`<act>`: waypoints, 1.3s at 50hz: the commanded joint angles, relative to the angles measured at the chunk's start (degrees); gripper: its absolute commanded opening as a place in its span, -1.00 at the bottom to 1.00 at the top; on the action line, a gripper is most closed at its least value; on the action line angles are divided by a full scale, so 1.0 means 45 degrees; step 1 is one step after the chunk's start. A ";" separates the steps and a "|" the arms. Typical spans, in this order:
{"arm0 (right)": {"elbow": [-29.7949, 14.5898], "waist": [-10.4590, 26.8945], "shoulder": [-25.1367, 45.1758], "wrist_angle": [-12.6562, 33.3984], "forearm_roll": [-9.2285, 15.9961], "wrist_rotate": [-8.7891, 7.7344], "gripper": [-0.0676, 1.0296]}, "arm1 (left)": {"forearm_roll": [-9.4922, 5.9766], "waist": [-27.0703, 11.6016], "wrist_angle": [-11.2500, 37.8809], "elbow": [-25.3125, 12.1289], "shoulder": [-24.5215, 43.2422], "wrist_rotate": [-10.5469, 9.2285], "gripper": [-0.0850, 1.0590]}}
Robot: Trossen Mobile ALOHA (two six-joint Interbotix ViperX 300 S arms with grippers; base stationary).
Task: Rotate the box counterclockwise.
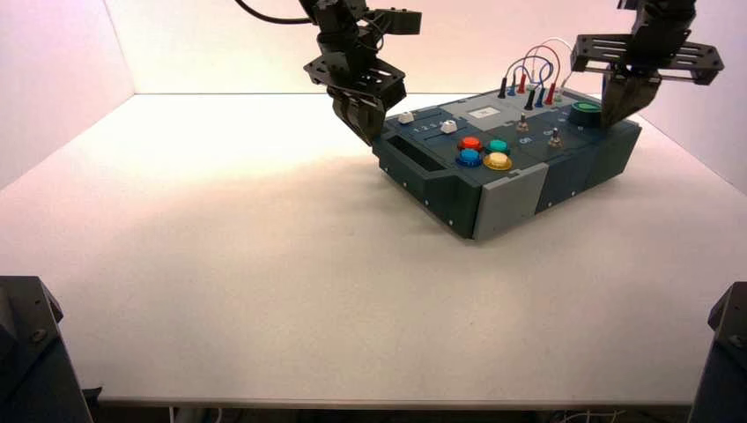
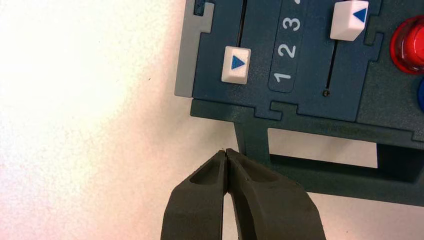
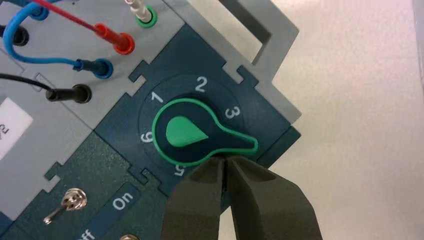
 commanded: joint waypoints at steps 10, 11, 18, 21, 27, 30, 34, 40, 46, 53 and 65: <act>-0.0898 0.0293 0.0176 0.0020 0.0020 -0.0039 -0.92 | 0.0000 -0.0410 -0.0020 -0.0273 -0.0273 0.0098 -0.91; -0.0937 0.0312 0.0215 0.0039 0.0020 -0.0039 -0.92 | 0.0000 -0.0469 -0.0020 -0.0273 -0.0254 0.0098 -0.91; -0.1152 0.0566 0.0391 0.0098 0.0059 -0.0039 -0.92 | 0.0000 -0.0664 -0.0020 -0.0313 -0.0156 0.0098 -0.91; -0.1191 0.0742 0.0508 0.0098 0.0098 -0.0059 -0.92 | 0.0000 -0.0664 0.0000 -0.0313 -0.0098 0.0098 -0.91; -0.1250 0.0996 0.0820 0.0098 0.0176 -0.0059 -0.92 | 0.0000 -0.0684 -0.0020 -0.0332 -0.0039 0.0117 -0.91; -0.1289 0.1094 0.0996 0.0117 0.0195 -0.0059 -0.92 | 0.0000 -0.0723 -0.0020 -0.0332 0.0000 0.0117 -0.91; -0.1367 0.1230 0.1289 0.0098 0.0215 -0.0039 -0.92 | -0.0020 -0.0762 0.0000 -0.0371 0.0020 0.0117 -0.91; -0.1602 0.1445 0.1719 0.0098 0.0313 -0.0059 -0.92 | 0.0000 -0.0801 0.0000 -0.0410 0.0098 0.0117 -0.91; -0.1895 0.1719 0.2031 0.0137 0.0410 -0.0059 -0.92 | -0.0020 -0.0918 0.0000 -0.0488 0.0195 0.0117 -0.91; -0.2344 0.2070 0.2344 0.0371 0.0430 -0.0059 -0.92 | 0.0000 -0.1152 0.0078 -0.0605 0.0371 0.0156 -0.91; -0.3066 0.2422 0.2734 0.0762 0.0410 -0.0059 -0.92 | -0.0020 -0.1465 0.0156 -0.0801 0.0527 0.0215 -0.91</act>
